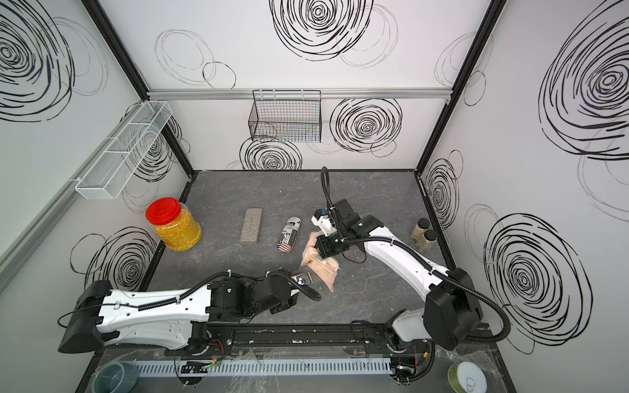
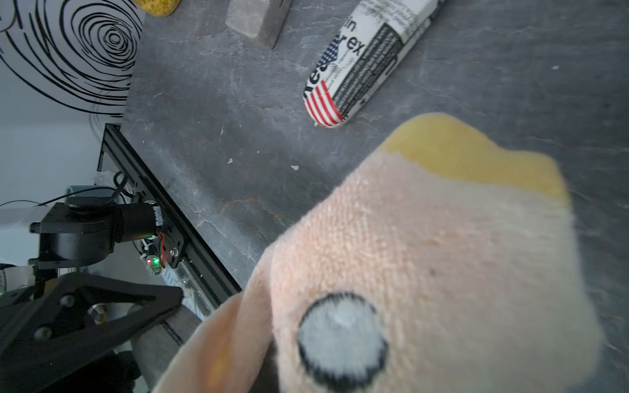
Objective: Wipe the eyeglass case
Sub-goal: Wipe the dirt from the eyeglass case.
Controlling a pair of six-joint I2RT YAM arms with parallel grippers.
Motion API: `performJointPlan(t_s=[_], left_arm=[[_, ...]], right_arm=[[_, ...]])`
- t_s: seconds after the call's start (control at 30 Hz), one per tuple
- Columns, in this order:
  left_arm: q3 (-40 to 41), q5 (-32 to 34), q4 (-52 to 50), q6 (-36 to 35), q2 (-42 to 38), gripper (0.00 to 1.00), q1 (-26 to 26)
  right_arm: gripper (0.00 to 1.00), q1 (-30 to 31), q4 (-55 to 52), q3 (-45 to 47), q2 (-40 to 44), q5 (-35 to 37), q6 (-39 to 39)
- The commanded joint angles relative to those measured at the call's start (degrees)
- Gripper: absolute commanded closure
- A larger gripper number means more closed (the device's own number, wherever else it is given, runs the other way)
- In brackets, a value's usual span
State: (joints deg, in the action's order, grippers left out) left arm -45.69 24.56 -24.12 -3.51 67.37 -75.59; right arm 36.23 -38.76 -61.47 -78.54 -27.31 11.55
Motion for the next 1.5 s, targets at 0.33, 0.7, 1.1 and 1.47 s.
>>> performJointPlan(t_s=[0.33,0.7,1.1,1.47], left_arm=[[-1.77,1.48,3.35,0.51,-0.96,0.40,0.64],[-1.86,1.44,3.44,0.49,-0.49,0.40,0.67],[-1.51,2.24,3.42,0.52,-0.15,0.40,0.77],[-1.77,1.11,3.47,1.10,1.09,0.40,1.89]], right_arm=[[1.00,10.07,2.39,-6.98,-7.37,-4.79,-0.04],[1.00,0.26,0.47,2.16,3.50,-4.79,-1.91],[1.00,10.46,5.87,-7.43,-9.78,-7.49,0.88],[1.00,-3.27,1.36,6.29,7.24,-4.16,-0.08]])
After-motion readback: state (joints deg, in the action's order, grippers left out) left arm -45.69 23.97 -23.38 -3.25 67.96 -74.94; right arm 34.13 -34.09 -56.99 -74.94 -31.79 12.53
